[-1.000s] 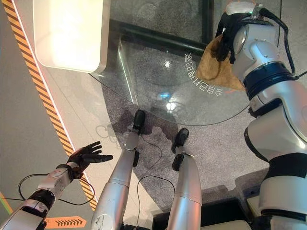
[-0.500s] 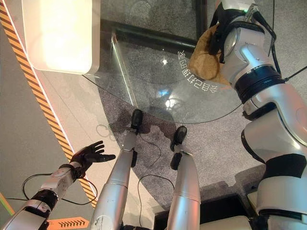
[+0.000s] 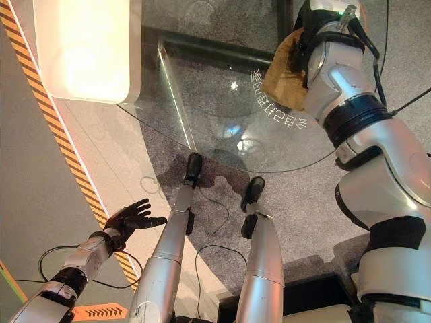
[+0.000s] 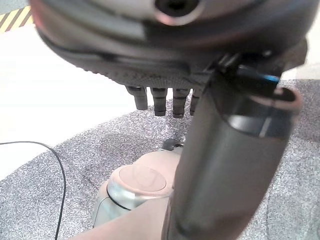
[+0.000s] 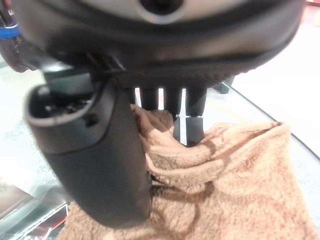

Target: Wipe the table with a cloth and put it in the basket.

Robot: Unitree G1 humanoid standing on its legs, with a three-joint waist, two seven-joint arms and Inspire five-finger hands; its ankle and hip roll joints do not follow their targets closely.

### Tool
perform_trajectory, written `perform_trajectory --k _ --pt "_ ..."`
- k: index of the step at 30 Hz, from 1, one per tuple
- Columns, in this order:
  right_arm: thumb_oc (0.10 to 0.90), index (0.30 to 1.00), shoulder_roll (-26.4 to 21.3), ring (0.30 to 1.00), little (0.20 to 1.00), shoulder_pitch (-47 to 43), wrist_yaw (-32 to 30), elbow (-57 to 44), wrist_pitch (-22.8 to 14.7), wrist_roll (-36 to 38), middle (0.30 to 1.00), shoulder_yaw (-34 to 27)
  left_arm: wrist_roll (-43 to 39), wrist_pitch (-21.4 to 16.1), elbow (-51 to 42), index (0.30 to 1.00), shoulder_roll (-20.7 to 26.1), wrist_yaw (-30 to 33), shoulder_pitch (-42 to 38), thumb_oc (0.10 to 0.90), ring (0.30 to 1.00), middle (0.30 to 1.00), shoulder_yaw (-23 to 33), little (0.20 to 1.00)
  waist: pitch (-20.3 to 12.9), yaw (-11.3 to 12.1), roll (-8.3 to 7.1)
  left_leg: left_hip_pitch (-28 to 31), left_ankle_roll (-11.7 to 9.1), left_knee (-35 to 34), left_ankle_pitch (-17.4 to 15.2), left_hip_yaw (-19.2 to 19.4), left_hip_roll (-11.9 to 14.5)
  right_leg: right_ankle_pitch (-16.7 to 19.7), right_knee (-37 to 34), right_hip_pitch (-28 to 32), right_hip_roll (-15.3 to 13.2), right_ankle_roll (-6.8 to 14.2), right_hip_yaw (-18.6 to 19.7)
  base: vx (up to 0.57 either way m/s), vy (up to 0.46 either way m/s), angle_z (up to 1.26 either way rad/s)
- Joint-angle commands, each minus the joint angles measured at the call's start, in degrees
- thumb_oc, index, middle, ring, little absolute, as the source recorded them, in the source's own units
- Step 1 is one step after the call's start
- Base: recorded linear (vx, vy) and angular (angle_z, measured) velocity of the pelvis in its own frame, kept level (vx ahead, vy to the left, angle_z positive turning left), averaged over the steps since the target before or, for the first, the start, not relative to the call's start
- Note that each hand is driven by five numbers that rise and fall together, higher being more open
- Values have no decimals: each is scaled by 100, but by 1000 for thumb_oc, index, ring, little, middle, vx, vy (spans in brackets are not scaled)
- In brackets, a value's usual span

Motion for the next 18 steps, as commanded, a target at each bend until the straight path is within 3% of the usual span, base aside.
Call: perform_trajectory --k 1,6,18 --pt "100 300 822 300 200 -399 -563 -985 -524 36 300 -201 -52 -29 -49 900 130 87 477 800 900 900 -121 900 -10 357 -15 84 728 449 -573 423 -756 853 -1442 468 259 167 -318 0 0 0" --pt "100 300 905 300 200 -371 -594 -1295 -505 -40 300 -239 6 -46 -76 900 110 66 543 800 900 900 -103 900 -10 396 -13 89 745 469 -578 390 -789 839 -1415 488 252 185 -337 0 0 0" --pt "100 300 1158 300 200 -255 -537 -1772 -887 -323 300 -293 64 -100 -62 900 92 28 573 800 900 900 -128 900 -10 449 -10 62 787 518 -595 346 -824 828 -1383 491 236 205 -367 2 -1 3"
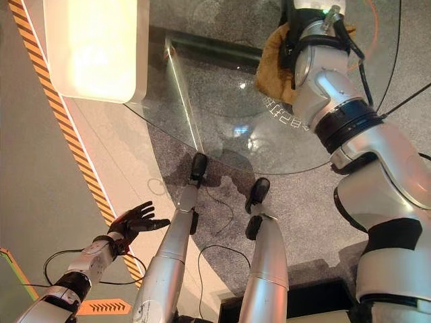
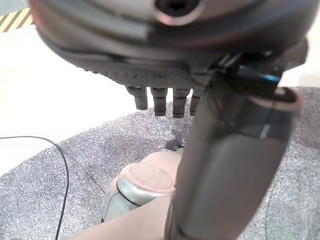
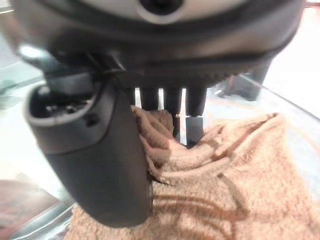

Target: Wipe the table with a cloth and put it in the basket.

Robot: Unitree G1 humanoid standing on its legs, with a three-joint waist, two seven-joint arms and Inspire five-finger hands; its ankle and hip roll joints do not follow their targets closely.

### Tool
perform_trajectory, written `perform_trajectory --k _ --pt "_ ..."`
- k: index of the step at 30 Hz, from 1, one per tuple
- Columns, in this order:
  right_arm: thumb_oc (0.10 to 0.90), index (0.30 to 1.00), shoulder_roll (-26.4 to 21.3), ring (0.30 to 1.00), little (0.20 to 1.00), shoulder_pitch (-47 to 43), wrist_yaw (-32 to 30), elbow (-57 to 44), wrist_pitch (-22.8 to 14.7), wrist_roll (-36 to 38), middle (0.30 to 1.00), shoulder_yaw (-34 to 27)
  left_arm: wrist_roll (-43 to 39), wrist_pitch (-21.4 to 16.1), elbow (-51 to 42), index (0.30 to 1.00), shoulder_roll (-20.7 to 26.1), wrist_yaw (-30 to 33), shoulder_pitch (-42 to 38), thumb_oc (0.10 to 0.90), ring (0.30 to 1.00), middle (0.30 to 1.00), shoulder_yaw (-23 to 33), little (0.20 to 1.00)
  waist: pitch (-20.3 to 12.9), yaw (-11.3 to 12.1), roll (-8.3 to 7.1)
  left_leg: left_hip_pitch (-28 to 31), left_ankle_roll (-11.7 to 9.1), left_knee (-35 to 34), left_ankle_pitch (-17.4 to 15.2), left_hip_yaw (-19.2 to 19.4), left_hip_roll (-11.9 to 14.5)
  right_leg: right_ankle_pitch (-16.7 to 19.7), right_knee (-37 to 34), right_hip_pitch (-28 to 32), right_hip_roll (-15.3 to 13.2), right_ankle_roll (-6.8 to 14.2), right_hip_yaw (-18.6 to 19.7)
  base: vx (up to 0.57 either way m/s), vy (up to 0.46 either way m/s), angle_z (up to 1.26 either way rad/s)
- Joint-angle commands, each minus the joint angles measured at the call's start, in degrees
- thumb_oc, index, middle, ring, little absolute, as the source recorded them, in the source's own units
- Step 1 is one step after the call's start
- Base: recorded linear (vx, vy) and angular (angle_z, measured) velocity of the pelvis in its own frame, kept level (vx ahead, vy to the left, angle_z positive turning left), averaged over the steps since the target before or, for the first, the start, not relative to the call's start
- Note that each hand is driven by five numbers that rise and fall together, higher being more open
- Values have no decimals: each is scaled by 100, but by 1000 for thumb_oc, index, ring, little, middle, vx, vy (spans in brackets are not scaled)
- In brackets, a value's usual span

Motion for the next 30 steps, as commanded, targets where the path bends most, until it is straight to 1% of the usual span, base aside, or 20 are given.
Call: perform_trajectory --k 1,7,13,21,25,28,30 --pt "100 300 1038 300 200 -378 -287 -1200 -1019 -54 300 -309 79 -64 61 900 241 28 406 800 900 900 -132 900 0 315 -212 60 841 525 -632 510 -874 897 -1417 435 200 293 -194 7 -11 7" --pt "100 300 1078 300 200 -221 -232 -1405 -1195 -161 300 -372 101 -70 69 900 237 20 409 800 900 900 -99 900 0 308 -215 38 845 535 -628 496 -877 902 -1406 414 197 314 -188 1 -3 1" --pt "100 300 1145 300 200 -102 -165 -1543 -1192 -301 300 -415 124 -76 94 900 211 24 387 800 900 900 -97 900 0 310 -212 39 855 527 -629 486 -890 900 -1415 413 198 320 -188 1 -3 10" --pt "100 300 1222 300 200 59 -89 -1816 -1281 -475 300 -448 119 -131 138 900 209 -21 394 800 900 900 -79 900 0 307 -216 16 864 514 -612 488 -884 910 -1428 402 199 330 -198 0 0 2" --pt "100 300 1241 300 200 109 -31 -1945 -1214 -602 300 -486 112 -97 151 900 222 -22 361 800 900 900 -57 900 0 298 -229 25 867 518 -611 476 -890 910 -1420 411 204 343 -200 0 0 0" --pt "100 300 1251 300 200 113 -76 -1881 -1133 -556 300 -449 128 -116 165 900 208 -16 360 800 900 900 -62 900 0 311 -228 28 869 512 -611 475 -887 905 -1424 418 202 342 -209 0 0 0" --pt "100 300 1265 300 200 132 -115 -1830 -1153 -513 300 -442 142 -126 156 900 207 -13 372 800 900 900 -65 900 0 319 -225 17 870 519 -616 467 -890 905 -1424 412 197 341 -218 0 0 0"
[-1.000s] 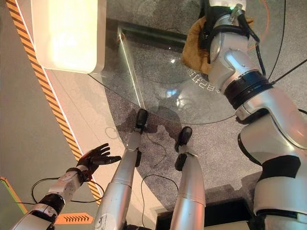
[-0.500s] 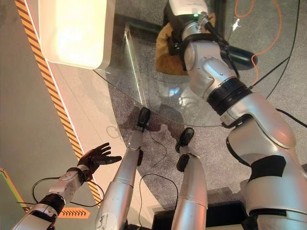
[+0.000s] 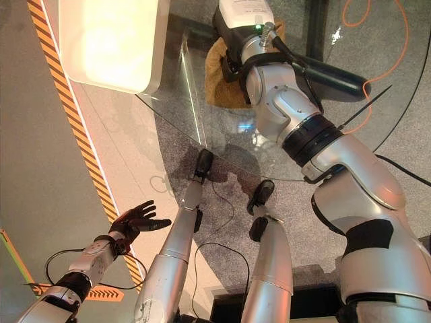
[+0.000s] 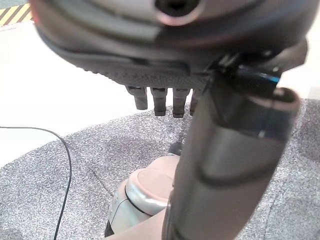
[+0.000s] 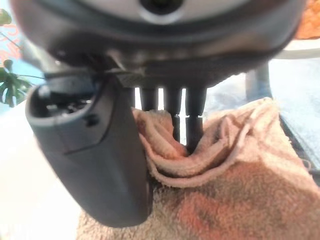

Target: Wipe the table with a cloth and put it in the basket.

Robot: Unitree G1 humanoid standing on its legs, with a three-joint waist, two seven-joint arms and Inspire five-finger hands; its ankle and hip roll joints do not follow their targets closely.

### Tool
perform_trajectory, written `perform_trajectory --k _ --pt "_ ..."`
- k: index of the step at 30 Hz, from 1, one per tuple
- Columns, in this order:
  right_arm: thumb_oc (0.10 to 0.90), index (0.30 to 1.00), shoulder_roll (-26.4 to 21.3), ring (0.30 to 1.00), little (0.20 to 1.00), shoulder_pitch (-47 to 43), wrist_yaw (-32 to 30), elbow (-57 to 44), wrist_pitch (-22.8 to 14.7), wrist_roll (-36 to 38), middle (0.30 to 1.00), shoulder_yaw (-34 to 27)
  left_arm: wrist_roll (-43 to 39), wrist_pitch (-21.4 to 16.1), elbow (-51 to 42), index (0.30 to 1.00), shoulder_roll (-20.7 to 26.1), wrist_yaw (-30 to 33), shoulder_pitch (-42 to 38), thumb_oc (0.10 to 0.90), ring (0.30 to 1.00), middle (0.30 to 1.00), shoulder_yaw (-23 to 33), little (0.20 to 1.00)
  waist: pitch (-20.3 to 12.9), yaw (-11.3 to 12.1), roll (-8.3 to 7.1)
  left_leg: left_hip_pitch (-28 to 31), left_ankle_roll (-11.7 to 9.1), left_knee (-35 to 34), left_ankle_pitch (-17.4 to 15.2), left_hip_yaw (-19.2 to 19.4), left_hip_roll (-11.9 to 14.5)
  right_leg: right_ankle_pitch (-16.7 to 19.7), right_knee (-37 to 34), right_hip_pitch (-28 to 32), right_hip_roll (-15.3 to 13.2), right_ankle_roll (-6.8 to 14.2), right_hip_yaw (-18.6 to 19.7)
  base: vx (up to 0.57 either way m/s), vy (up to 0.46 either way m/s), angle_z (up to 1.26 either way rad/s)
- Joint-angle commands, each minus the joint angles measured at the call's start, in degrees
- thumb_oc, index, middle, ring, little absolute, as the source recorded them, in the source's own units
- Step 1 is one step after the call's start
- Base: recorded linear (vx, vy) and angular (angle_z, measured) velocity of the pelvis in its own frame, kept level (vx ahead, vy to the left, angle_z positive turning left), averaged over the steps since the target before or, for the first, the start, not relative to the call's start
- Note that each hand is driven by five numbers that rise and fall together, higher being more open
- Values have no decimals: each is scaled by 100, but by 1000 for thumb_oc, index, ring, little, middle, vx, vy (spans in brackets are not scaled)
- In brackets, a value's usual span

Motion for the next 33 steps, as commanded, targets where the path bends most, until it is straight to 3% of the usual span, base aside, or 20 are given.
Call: perform_trajectory --k 1,14,33 --pt "100 300 693 300 200 -220 -190 -792 -609 22 300 -298 155 -51 173 900 224 11 375 800 900 900 -36 900 0 130 -260 151 908 509 -636 644 -833 1033 -1506 439 271 359 -45 0 0 0" --pt "100 300 819 300 200 -84 182 -1189 -993 -32 300 -321 151 -67 210 900 231 -17 340 800 900 900 -24 900 0 116 -263 148 919 511 -630 649 -846 1037 -1520 435 283 359 -51 0 0 0" --pt "100 300 943 300 200 257 420 -1889 -1186 -230 300 -441 224 -116 214 900 145 28 410 800 900 900 40 900 0 106 -286 116 949 535 -614 633 -862 1003 -1463 411 311 355 -58 2 -1 1"
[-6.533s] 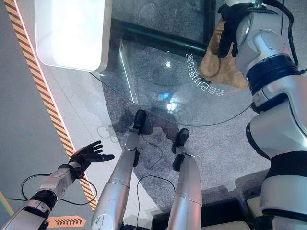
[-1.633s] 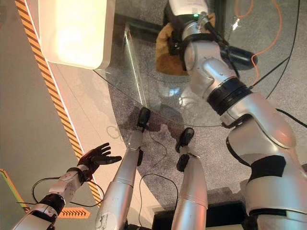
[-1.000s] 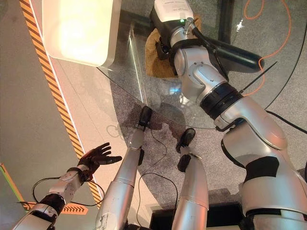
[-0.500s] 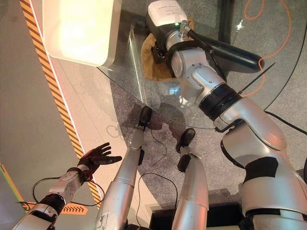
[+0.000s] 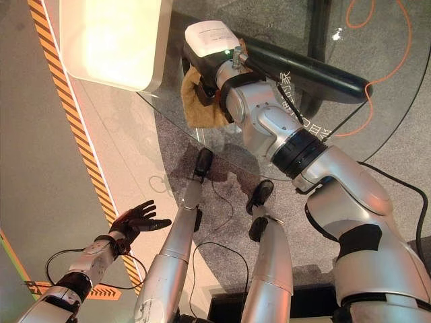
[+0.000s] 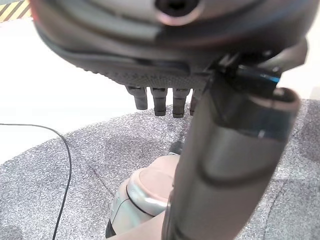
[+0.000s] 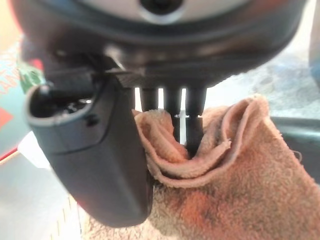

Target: Wipe the table with a cloth and put it in the basket.

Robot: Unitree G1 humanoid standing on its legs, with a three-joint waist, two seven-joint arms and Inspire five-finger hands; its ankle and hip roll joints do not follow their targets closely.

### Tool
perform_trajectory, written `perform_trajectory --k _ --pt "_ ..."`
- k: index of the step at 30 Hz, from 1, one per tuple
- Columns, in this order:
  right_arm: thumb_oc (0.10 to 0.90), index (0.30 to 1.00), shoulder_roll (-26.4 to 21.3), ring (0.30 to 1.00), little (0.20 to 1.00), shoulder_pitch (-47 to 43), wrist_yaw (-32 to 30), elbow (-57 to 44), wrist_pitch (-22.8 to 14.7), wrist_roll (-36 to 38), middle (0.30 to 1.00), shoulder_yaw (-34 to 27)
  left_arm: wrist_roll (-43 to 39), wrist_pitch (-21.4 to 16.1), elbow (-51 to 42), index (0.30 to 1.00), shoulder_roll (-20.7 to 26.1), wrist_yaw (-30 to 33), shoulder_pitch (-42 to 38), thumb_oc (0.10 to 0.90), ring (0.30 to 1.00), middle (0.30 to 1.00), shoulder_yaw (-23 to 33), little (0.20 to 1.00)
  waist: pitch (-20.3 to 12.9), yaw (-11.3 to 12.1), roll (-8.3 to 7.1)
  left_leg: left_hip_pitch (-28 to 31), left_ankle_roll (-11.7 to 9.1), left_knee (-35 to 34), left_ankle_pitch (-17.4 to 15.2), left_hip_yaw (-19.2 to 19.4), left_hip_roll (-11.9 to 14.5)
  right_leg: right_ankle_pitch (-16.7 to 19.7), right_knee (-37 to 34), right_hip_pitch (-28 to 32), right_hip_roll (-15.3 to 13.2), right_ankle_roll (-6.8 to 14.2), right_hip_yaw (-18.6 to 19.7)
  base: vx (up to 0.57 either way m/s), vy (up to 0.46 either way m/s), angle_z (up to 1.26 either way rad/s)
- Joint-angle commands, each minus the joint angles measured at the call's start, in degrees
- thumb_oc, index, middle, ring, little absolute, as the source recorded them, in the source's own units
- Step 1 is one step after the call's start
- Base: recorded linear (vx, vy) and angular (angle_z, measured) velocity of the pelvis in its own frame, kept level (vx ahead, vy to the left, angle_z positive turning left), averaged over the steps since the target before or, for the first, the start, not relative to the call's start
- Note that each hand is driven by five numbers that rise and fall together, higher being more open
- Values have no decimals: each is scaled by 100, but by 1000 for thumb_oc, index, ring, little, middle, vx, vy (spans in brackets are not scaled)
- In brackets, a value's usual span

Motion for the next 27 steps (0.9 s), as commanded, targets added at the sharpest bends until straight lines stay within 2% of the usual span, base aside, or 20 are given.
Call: perform_trajectory --k 1,6,11,15,21,27 --pt "100 300 766 300 200 -195 -96 -1095 -723 -79 300 -375 199 -70 227 900 173 15 396 800 900 900 41 900 0 107 -287 152 947 529 -617 741 -834 1008 -1452 391 330 351 56 0 0 0" --pt "100 300 784 300 200 -177 -175 -1054 -504 -133 300 -357 145 -9 274 900 226 -22 307 800 900 900 54 900 0 99 -280 146 943 552 -622 750 -831 1003 -1444 391 321 355 74 0 0 0" --pt "100 300 774 300 200 -199 -544 -775 -255 -174 300 -385 133 -38 292 900 220 -29 325 800 900 900 26 900 0 112 -257 156 947 540 -630 750 -830 1013 -1458 397 313 354 71 0 0 0" --pt "100 300 692 300 200 -353 -1108 -339 -78 -96 300 -462 87 4 267 900 264 -46 300 800 900 900 1 900 0 128 -244 139 947 575 -653 746 -830 1017 -1441 392 300 357 72 0 0 0" --pt "100 300 434 300 200 -790 -1951 491 34 393 300 -459 91 -9 178 900 278 7 373 800 900 900 -64 900 0 188 -234 126 939 614 -691 724 -828 1024 -1428 409 264 371 34 0 0 0" --pt "100 300 83 300 200 -1178 -2544 969 -44 824 300 -374 44 -26 91 900 314 39 476 800 900 900 -130 900 0 203 -234 131 940 650 -726 707 -829 1022 -1413 425 243 375 17 0 1 1"
